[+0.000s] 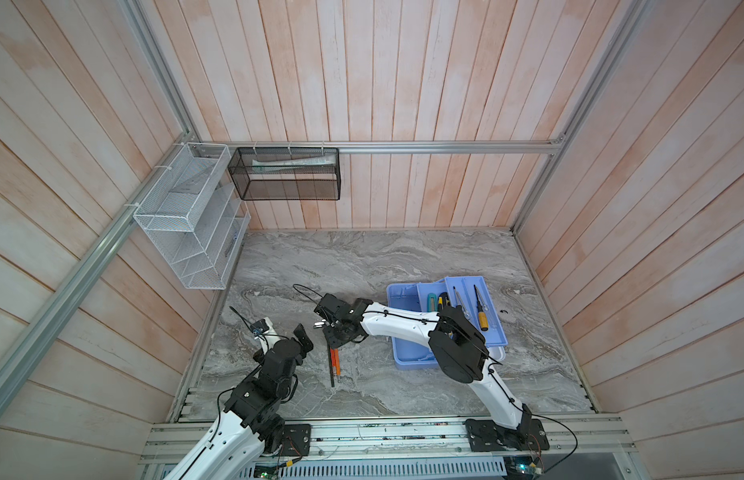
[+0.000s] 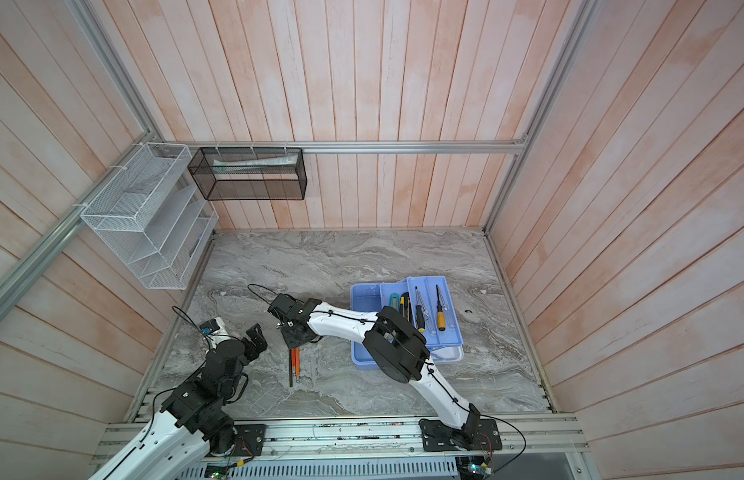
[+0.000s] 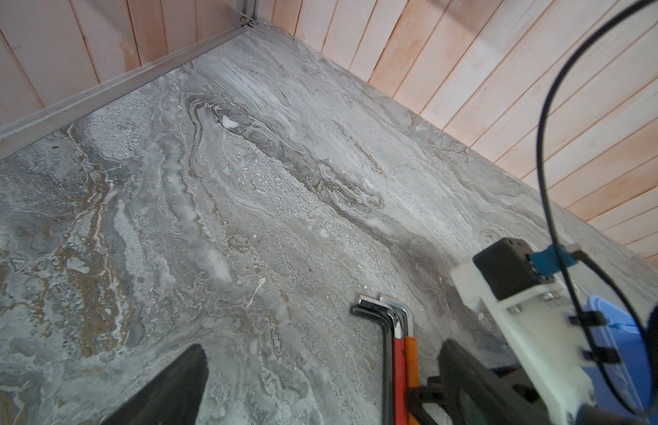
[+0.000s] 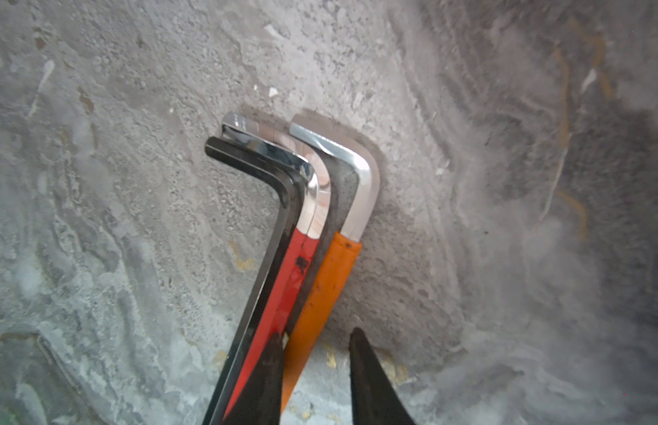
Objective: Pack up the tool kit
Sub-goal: 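Move the right gripper back over the hex keys while the left arm returns to rest, then lower the right gripper and close on the orange-handled hex key, then lift the orange-handled hex key with the right gripper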
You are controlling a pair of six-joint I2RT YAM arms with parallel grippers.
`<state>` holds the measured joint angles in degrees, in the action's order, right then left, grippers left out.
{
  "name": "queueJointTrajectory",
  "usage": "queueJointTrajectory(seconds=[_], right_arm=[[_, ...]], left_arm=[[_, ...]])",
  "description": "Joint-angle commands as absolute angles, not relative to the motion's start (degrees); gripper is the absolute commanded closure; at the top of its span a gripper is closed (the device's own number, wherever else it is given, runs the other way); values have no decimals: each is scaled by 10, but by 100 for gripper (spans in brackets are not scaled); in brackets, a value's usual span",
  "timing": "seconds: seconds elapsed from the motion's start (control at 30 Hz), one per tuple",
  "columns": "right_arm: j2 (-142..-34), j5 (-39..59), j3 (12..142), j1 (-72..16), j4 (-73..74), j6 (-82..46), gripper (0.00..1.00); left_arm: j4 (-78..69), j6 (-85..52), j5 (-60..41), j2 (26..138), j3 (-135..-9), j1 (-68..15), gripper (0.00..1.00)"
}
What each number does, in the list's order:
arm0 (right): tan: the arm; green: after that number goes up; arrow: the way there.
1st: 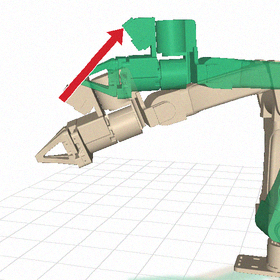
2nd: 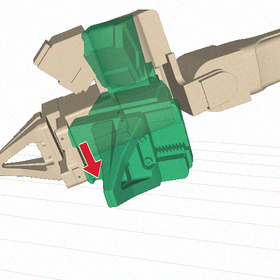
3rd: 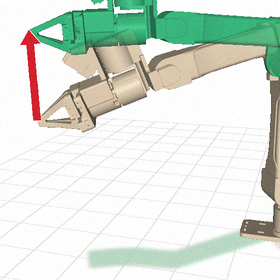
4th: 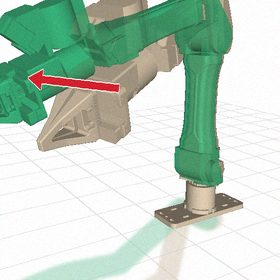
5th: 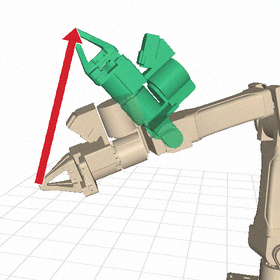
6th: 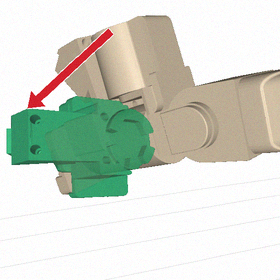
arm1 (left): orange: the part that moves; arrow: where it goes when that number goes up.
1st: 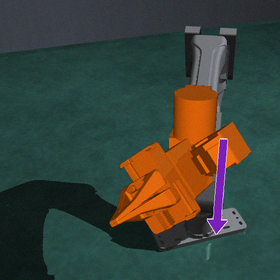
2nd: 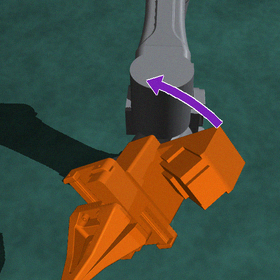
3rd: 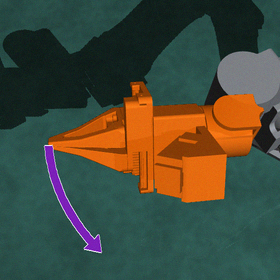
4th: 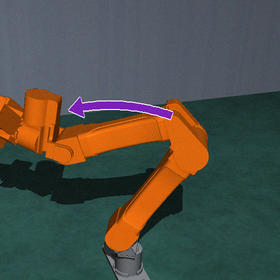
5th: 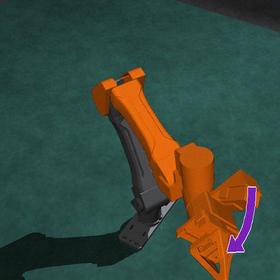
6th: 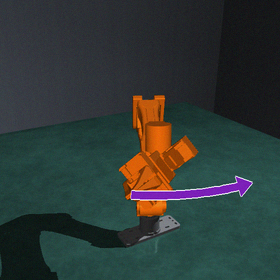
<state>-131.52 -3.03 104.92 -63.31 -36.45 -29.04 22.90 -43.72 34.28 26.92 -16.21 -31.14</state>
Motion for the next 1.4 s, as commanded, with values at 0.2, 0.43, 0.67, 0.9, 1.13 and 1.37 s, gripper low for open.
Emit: queueJointTrajectory(seconds=[0.2, 0.43, 0.67, 0.9, 1.13, 1.37], right_arm=[[-1328, -98, 1049, -635, -433, -277, 71], [-1330, -96, 1040, -633, -409, -269, 72], [-1377, -107, 1084, -644, -422, -276, 79], [-1374, -141, 1086, -643, -448, -290, 87], [-1344, -129, 1023, -640, -406, -314, 82], [-1320, -112, 998, -622, -380, -321, 100]], left_arm=[[210, -425, 333, 267, -151, -309, 0], [207, -422, 330, 267, -149, -309, 0], [206, -420, 327, 265, -148, -309, 0], [202, -417, 324, 265, -148, -309, 0], [202, -417, 323, 264, -146, -309, 0], [200, -415, 323, 265, -147, -309, 0]])
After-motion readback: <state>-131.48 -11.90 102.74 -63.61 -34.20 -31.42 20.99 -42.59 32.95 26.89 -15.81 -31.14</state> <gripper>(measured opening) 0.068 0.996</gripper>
